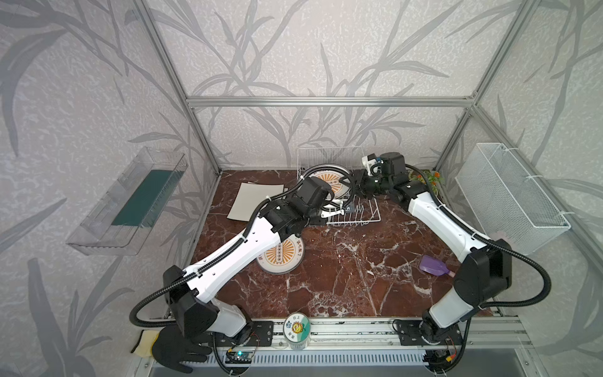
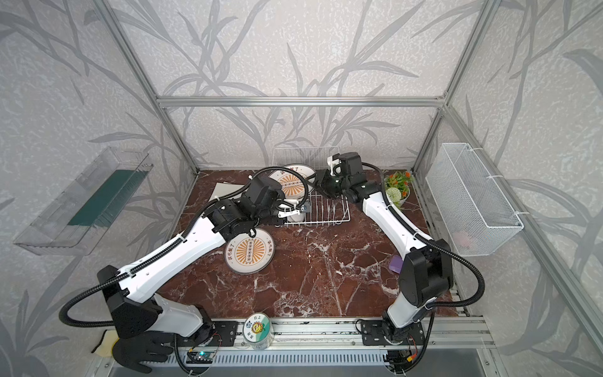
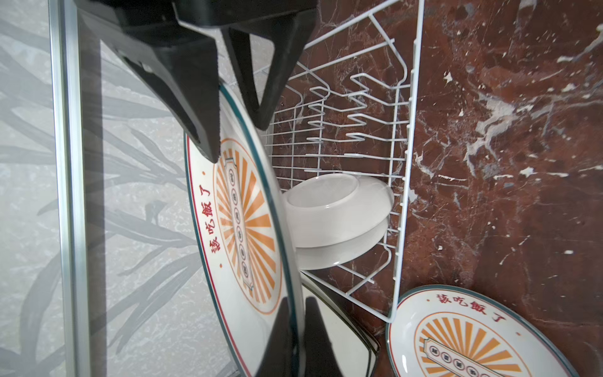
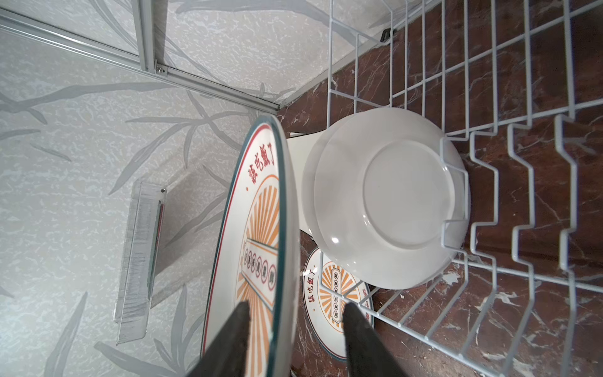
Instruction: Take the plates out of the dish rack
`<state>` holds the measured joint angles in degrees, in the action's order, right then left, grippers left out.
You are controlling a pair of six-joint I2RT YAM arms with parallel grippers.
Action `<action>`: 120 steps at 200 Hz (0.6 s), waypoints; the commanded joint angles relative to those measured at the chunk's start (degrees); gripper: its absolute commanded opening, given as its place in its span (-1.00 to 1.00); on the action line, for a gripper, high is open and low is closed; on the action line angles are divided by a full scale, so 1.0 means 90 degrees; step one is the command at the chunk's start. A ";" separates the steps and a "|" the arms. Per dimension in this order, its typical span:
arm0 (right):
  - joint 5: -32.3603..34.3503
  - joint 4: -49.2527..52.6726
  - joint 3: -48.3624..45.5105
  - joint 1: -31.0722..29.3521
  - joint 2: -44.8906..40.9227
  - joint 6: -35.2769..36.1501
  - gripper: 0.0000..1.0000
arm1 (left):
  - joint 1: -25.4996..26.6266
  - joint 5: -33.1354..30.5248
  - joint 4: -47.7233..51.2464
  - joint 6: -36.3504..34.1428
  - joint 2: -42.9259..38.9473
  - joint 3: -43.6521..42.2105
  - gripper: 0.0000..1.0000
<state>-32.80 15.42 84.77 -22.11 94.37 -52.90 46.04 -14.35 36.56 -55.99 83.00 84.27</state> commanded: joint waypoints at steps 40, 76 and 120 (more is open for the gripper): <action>-0.0269 -0.0118 0.0151 -0.0022 0.0131 -0.0167 -0.74 | 0.0021 -0.0355 -0.0716 -0.0273 -0.0161 -0.0193 -1.00; -0.0311 -0.0304 0.0065 -0.0022 0.0127 -0.0224 -0.93 | 0.0002 -0.0370 -0.0866 -0.0163 -0.0196 -0.0359 -1.00; -0.0179 -0.0732 -0.0212 0.0037 0.0000 -0.0278 -1.00 | -0.0045 -0.0571 -0.1250 0.0408 -0.0303 -0.0517 0.34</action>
<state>-33.01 14.39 83.99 -21.91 95.53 -56.14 46.50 -17.65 30.30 -57.04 82.70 79.66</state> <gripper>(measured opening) 0.089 0.288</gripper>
